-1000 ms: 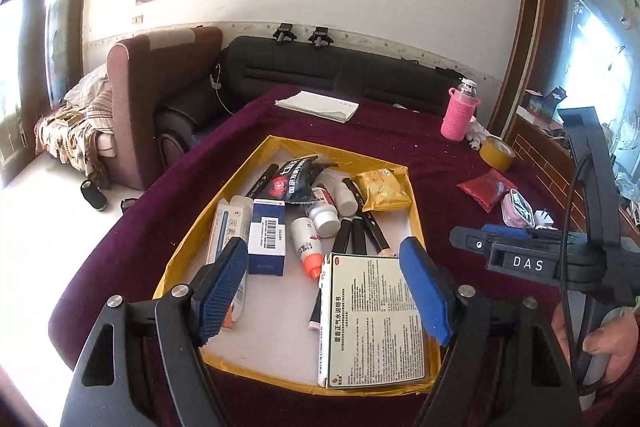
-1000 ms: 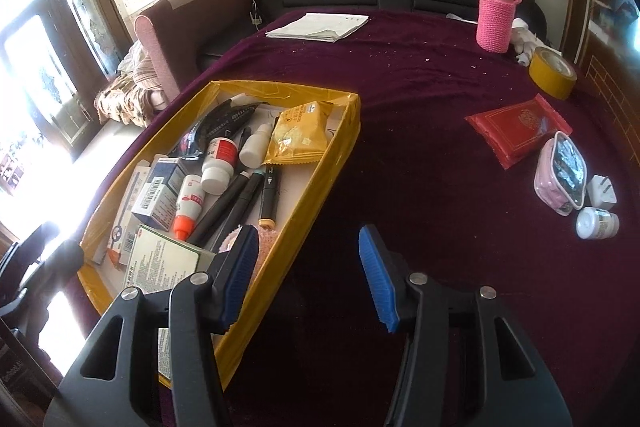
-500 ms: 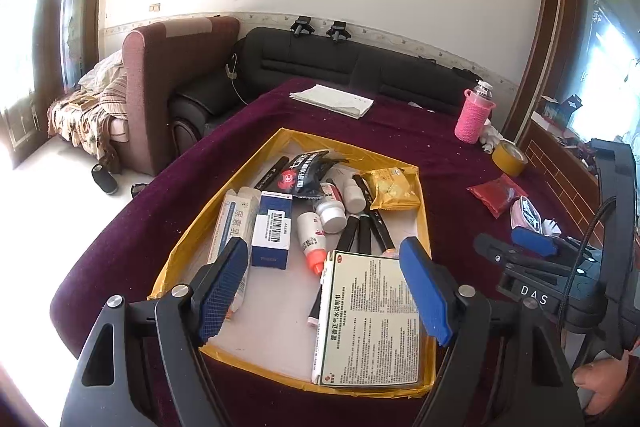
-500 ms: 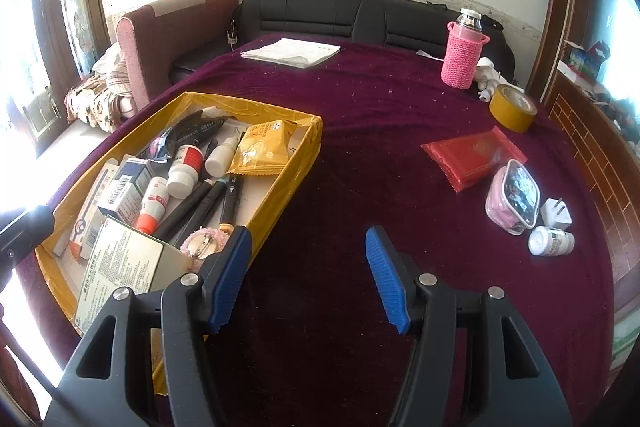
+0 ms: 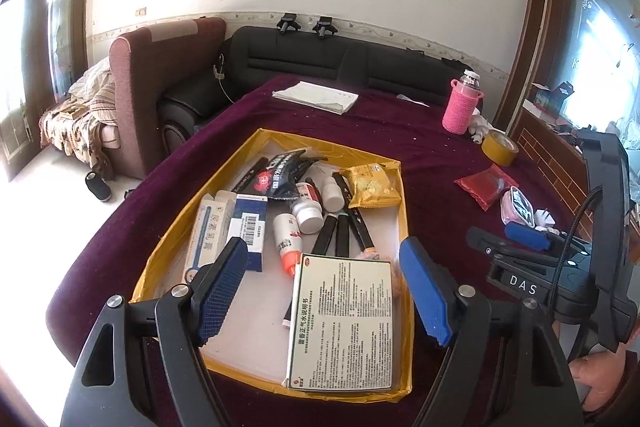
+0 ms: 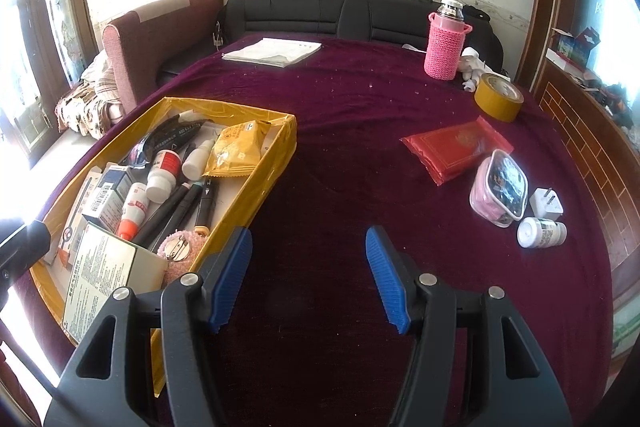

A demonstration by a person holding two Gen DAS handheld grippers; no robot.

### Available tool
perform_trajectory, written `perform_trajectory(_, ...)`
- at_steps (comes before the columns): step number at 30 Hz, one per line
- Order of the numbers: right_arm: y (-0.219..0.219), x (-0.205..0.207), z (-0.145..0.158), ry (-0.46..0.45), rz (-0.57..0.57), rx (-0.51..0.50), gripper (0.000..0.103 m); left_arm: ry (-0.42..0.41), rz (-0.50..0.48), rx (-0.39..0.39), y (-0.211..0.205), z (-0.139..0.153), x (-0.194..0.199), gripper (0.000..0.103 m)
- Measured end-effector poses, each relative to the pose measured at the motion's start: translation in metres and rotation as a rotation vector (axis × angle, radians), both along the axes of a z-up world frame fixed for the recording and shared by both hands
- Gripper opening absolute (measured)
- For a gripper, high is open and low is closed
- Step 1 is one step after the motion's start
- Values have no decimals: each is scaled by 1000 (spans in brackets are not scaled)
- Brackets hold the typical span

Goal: Organize objects

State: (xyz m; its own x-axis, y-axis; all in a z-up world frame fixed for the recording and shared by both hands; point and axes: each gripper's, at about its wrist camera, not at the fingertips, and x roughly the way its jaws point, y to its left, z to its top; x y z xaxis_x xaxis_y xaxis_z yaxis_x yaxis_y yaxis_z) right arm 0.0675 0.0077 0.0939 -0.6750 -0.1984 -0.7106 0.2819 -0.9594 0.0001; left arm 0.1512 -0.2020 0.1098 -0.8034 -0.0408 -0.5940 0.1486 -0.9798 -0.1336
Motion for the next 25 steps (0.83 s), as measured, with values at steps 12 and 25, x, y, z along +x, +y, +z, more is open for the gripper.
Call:
perform_trajectory(12,-20,21,18,90,51,-16,59,199,-36,309,-57,35,13,102)
perform_trajectory(25,-59,51,22,163,106,59,67,98,289,158,-77,10,28,102)
